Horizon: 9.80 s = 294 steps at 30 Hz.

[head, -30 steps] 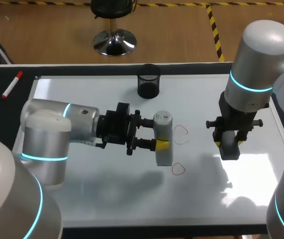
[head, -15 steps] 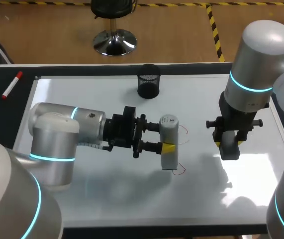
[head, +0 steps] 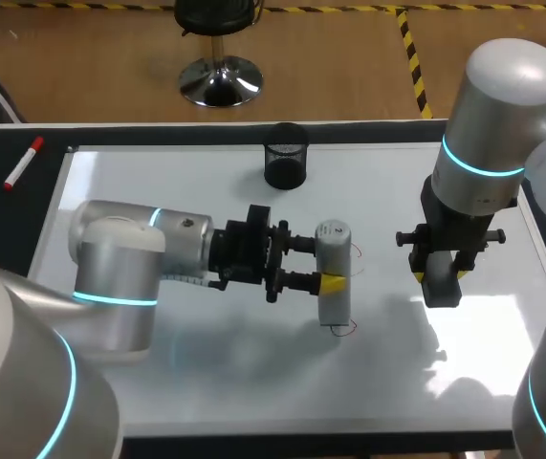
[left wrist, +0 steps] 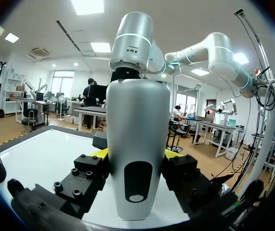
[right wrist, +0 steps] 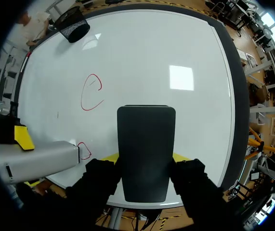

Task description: Pick up the inspection probe, press it on each red-marked spot on the whiteboard one by one, put down the probe, pick up the eraser, and wipe off all the red marks.

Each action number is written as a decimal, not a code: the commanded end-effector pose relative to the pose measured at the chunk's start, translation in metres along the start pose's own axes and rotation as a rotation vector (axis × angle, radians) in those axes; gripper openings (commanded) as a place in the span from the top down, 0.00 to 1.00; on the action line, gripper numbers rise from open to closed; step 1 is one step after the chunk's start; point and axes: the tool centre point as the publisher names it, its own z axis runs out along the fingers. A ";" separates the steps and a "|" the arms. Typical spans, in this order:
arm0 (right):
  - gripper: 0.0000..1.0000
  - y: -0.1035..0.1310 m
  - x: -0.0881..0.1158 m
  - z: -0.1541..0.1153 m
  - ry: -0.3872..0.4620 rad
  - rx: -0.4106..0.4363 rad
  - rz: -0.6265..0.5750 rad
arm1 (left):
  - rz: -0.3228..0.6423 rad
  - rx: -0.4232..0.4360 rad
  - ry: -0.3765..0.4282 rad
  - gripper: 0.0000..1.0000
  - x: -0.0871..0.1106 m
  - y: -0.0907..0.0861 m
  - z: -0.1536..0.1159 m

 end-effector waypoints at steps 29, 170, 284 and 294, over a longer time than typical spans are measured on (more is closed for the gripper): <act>1.00 -0.001 -0.001 -0.001 0.002 -0.002 -0.001 | 0.018 -0.039 -0.060 1.00 0.005 0.016 0.021; 1.00 -0.001 -0.001 -0.001 0.002 -0.002 -0.001 | 0.046 -0.032 -0.146 1.00 0.029 -0.006 0.006; 1.00 -0.001 -0.001 -0.001 0.002 -0.002 -0.001 | 0.110 0.039 -0.170 1.00 0.079 -0.028 -0.222; 1.00 -0.001 -0.001 -0.001 0.002 -0.002 -0.001 | 0.110 0.039 -0.170 1.00 0.079 -0.028 -0.222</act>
